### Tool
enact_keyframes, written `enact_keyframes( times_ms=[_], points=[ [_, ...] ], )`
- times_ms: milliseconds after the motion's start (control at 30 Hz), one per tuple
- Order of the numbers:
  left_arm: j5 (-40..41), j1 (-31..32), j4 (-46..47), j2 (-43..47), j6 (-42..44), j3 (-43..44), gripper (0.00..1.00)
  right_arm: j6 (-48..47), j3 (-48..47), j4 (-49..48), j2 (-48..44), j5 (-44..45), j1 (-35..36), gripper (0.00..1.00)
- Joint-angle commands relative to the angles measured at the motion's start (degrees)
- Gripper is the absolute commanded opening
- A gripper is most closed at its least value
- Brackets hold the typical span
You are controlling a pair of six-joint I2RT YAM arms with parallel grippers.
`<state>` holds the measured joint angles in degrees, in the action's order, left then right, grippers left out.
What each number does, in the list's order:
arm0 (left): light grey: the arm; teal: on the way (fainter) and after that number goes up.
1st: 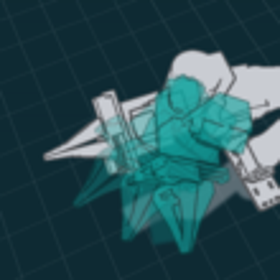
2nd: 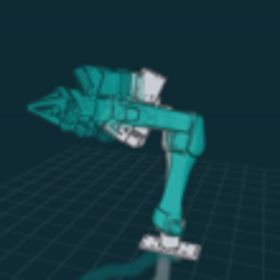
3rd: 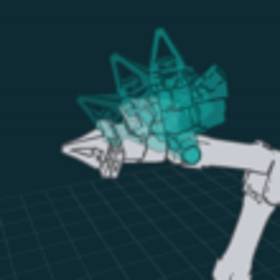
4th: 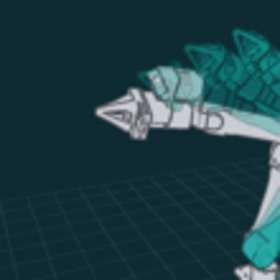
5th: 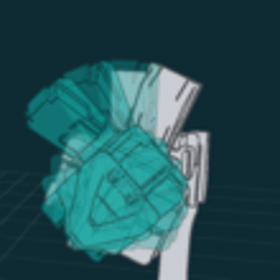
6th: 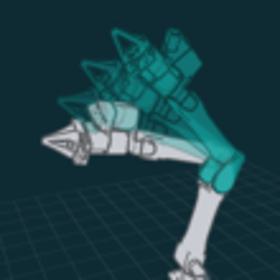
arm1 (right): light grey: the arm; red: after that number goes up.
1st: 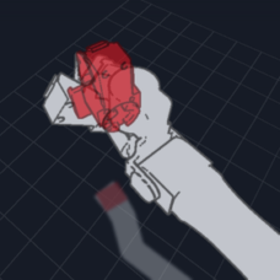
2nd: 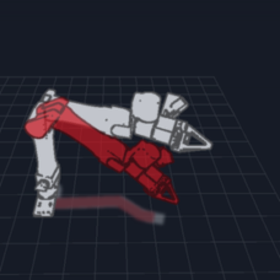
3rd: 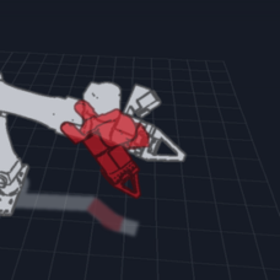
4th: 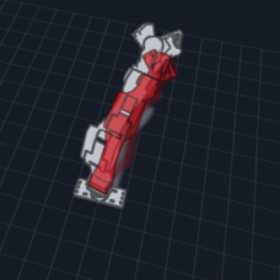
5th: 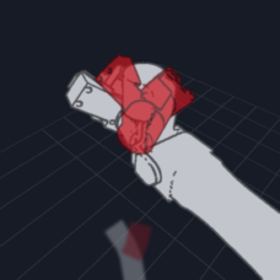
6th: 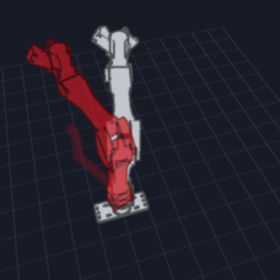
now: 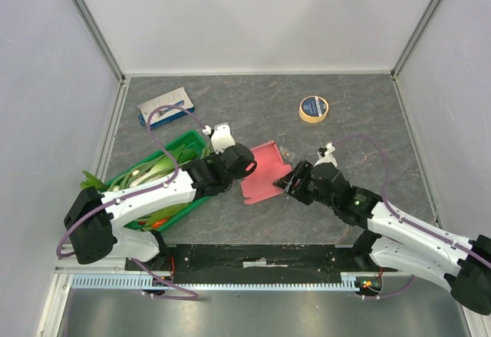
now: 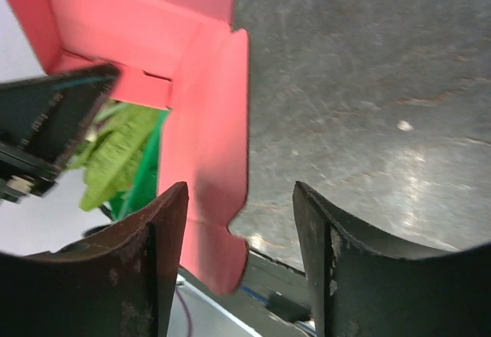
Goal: Fold the paper box
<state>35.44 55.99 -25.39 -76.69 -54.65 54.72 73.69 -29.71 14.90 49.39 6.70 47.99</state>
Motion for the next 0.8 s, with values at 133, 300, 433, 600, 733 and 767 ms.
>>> enact_keyframes(
  times_ms=[133, 300, 433, 600, 733, 767],
  points=[
    [2.5, -0.1, -1.6, 1.5, -11.5, -0.8, 0.02, 4.7, -4.6, -10.8, 8.5, 3.6, 1.2, 0.42],
    [2.5, -0.2, 0.2, 3.4, -8.1, -2.2, 0.23, -1.2, -11.4, -2.6, 13.8, 8.1, 2.3, 0.14],
    [-2.1, -0.3, 5.6, 8.4, 2.9, -5.4, 0.73, -6.3, -17.5, 7.2, 15.0, 12.9, 1.5, 0.00],
    [-16.4, -0.3, 16.5, 22.2, 18.9, -15.2, 0.94, -26.0, -27.0, 18.3, 17.6, 11.9, -5.6, 0.00],
    [-23.1, -0.4, 16.2, 35.0, 23.7, -18.4, 0.94, -51.0, -41.2, 30.6, 26.9, 1.0, -13.5, 0.00],
    [-23.7, -0.4, 16.0, 36.6, 24.6, -18.7, 0.95, -57.5, -43.7, 37.3, 29.2, -5.9, -14.6, 0.00]
  ],
)
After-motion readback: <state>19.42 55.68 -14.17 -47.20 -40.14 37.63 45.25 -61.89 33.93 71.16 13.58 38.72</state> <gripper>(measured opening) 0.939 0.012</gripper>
